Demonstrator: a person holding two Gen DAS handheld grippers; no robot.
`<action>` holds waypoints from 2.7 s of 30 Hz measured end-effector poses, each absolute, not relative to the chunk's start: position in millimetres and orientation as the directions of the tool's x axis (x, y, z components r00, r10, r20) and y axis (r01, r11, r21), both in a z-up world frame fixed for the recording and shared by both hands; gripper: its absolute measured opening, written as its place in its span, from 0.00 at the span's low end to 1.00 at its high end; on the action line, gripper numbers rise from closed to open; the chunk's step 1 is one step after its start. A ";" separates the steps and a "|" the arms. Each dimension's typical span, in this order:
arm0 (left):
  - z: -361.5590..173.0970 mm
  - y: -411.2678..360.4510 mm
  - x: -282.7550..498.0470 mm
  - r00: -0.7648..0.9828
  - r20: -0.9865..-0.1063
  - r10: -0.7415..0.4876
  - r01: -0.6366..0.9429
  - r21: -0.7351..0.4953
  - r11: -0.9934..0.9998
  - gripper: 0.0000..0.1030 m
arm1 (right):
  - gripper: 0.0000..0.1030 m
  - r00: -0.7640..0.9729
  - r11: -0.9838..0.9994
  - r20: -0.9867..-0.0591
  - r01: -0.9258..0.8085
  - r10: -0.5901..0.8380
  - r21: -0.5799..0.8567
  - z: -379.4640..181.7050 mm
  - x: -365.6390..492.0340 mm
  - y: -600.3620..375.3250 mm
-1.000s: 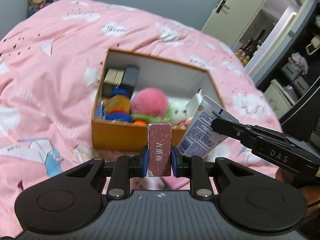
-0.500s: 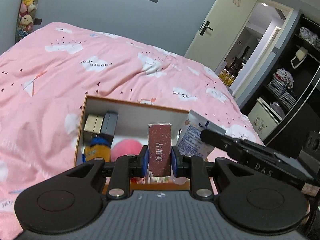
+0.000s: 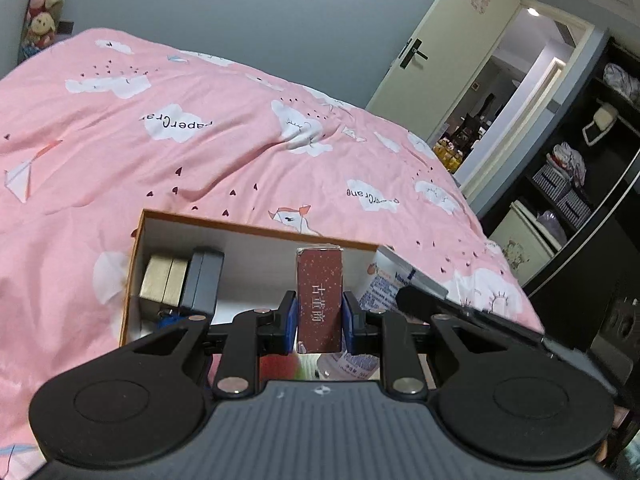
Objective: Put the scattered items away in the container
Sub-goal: 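Lower the card box into the orange box with left tool while right tool lowers the tube, then open both tools and withdraw them from the orange box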
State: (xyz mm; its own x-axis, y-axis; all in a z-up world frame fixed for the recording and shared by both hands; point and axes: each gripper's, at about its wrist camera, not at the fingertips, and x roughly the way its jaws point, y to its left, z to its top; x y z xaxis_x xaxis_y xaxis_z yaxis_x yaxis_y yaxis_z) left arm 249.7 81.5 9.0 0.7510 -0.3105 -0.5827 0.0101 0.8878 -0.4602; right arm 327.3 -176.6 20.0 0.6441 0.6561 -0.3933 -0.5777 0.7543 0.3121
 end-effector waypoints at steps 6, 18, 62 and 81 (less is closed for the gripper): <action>-4.2 88.0 287.9 0.724 -0.610 -0.321 0.005 -0.461 0.887 0.25 | 0.07 0.667 0.774 -0.392 -0.540 0.633 0.330 7.6 357.5 -170.0; -53.7 82.9 327.6 0.585 -0.781 -0.217 -0.083 -0.324 0.942 0.25 | 0.07 0.679 0.807 -0.436 -0.509 0.591 0.300 -27.0 397.4 -141.3; -33.6 102.8 286.7 0.616 -0.773 -0.154 -0.174 -0.325 0.930 0.46 | 0.11 0.554 0.820 -0.639 -0.525 0.534 0.229 -54.4 399.6 -79.0; -7.2 82.7 220.3 0.691 -0.718 -0.082 -0.168 -0.271 0.948 0.47 | 0.42 0.607 0.807 -0.565 -0.555 0.559 0.202 -27.8 355.3 -103.6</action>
State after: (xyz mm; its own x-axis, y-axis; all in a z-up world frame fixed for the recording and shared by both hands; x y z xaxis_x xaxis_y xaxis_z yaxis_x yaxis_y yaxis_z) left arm 220.3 82.7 -7.2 0.6910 -0.0825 -0.7182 -0.1683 0.9478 -0.2708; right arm 355.3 -103.6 -27.8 0.6073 0.5591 -0.5645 -0.5551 0.8069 0.2020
